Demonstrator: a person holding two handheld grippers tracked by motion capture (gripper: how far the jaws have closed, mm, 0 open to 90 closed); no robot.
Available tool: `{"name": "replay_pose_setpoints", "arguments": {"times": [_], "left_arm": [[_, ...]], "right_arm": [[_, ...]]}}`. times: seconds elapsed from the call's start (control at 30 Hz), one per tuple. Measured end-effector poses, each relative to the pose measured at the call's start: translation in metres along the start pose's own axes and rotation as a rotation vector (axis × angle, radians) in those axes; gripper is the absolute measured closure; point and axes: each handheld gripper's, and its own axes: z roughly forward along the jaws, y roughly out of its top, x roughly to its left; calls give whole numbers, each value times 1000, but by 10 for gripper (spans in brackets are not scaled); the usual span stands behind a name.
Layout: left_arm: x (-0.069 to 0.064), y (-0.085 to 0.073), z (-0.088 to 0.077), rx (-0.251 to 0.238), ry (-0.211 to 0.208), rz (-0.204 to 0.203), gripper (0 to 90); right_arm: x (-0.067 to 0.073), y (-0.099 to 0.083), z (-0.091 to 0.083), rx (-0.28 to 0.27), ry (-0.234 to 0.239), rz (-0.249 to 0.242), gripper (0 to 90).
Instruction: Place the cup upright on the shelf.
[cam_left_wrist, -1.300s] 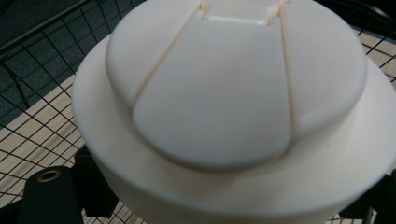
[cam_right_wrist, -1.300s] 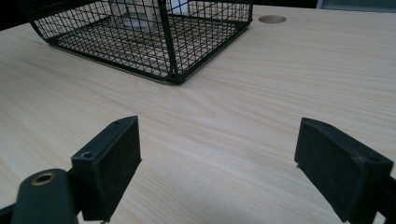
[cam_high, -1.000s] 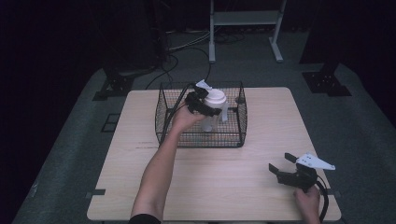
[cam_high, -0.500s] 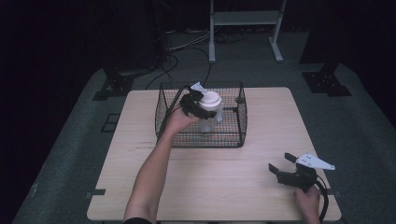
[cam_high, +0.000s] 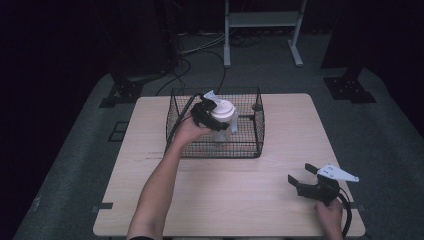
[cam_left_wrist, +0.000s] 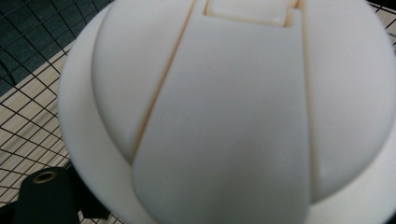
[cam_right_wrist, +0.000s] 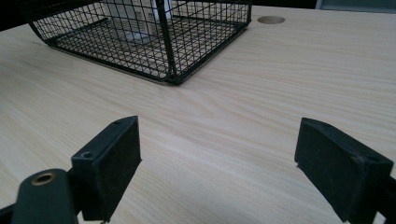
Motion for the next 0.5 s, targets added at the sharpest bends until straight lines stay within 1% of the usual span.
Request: {"name": "replay_pose_setpoints", "arguments": {"times": [0.1,0.2,0.27,0.4,0.5], "left_arm": [[0,-1,-1,-6,2,-6,124],[0,-2,-1,-12,-7,-11,115],[-1,-3,-2,-8,-10,-9,107],[0,-4,-5,-18,-12,-10,91],[-1,-6,-7,-20,-5,-4,68]], "right_arm": [[-1,0,0,-1,3,5,135],[-2,0,0,4,6,9,135],[-2,0,1,5,10,8,135],[-3,0,0,-1,12,15,135],[-3,0,0,-2,13,14,135]]}}
